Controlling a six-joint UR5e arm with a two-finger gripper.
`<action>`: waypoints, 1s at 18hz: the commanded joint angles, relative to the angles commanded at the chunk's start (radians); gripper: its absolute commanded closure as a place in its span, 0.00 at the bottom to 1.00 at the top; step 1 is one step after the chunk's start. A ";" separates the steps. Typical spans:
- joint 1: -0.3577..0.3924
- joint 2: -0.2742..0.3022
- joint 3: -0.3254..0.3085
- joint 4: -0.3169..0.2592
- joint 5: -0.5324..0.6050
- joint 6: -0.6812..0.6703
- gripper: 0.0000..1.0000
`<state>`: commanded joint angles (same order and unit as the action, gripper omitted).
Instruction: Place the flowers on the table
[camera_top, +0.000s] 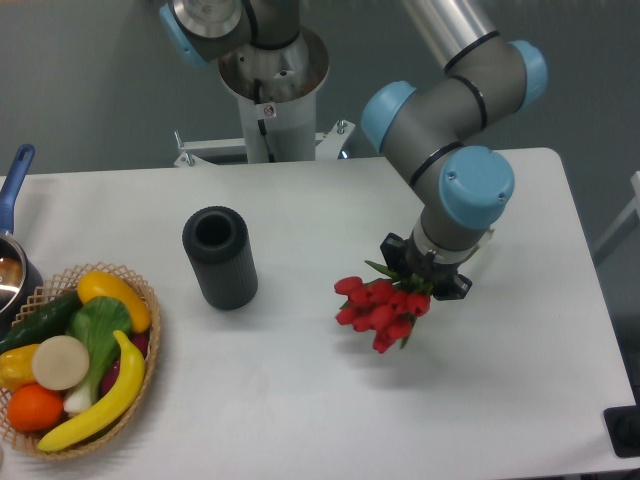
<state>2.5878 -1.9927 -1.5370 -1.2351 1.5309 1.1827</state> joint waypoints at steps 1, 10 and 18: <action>0.000 0.005 -0.014 0.028 0.002 0.000 0.00; 0.067 0.083 -0.097 0.195 0.005 0.014 0.00; 0.132 0.083 -0.040 0.178 0.005 0.141 0.00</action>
